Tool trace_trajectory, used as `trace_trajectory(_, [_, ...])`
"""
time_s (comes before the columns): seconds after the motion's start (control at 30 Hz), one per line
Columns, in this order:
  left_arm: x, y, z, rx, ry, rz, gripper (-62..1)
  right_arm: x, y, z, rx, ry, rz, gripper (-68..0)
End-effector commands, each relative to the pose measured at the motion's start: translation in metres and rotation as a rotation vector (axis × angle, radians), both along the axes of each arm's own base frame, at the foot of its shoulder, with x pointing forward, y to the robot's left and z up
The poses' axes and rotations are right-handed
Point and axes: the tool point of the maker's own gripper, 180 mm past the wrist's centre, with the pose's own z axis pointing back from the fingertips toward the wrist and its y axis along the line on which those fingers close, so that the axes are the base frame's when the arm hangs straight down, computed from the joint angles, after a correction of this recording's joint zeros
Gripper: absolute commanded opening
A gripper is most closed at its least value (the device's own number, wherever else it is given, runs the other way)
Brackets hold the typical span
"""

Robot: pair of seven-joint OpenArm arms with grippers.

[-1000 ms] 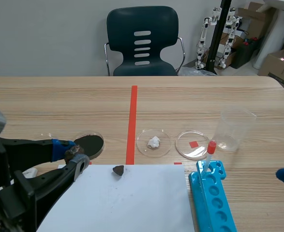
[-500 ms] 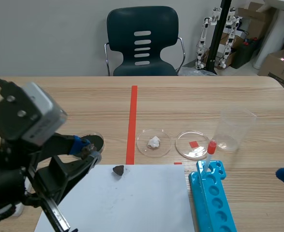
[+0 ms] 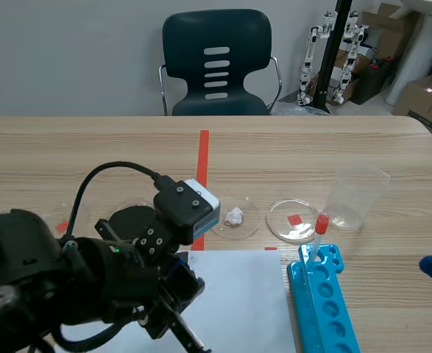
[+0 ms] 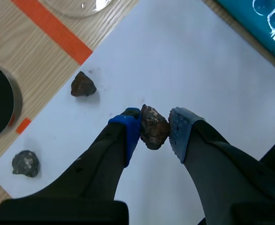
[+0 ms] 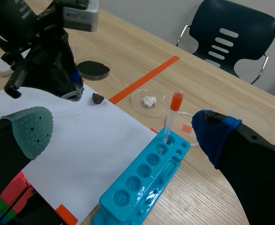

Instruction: Put the right mineral back

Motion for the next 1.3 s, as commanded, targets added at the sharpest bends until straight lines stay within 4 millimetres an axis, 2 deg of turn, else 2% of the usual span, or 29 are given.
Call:
trace_trajectory(0.0, [0.008, -0.005, 0.0, -0.012, 0.024, 0.053, -55.6, 0.002, 0.0, 0.006, 0.015, -0.02, -0.001, -5.4])
trace_trajectory(0.13, [0.017, -0.012, -0.012, 0.036, 0.089, 0.141, -55.5, 0.002, 0.0, 0.006, 0.015, -0.02, -0.001, -5.4])
trace_trajectory(0.43, [0.034, -0.039, -0.021, 0.059, 0.15, 0.275, -55.5, 0.002, 0.0, 0.006, 0.015, -0.02, -0.001, -5.4])
trace_trajectory(0.7, [0.05, -0.063, -0.033, 0.087, 0.178, 0.289, -55.6, 0.002, 0.0, 0.006, 0.015, -0.02, -0.001, -5.4])
trace_trajectory(1.1, [0.06, -0.07, -0.053, 0.128, 0.201, 0.311, -55.6, 0.002, 0.0, 0.006, 0.015, -0.02, -0.001, -5.4])
trace_trajectory(1.27, [0.057, -0.072, -0.059, 0.135, 0.214, 0.311, -55.6, 0.002, 0.0, 0.006, 0.015, -0.02, -0.001, -5.4])
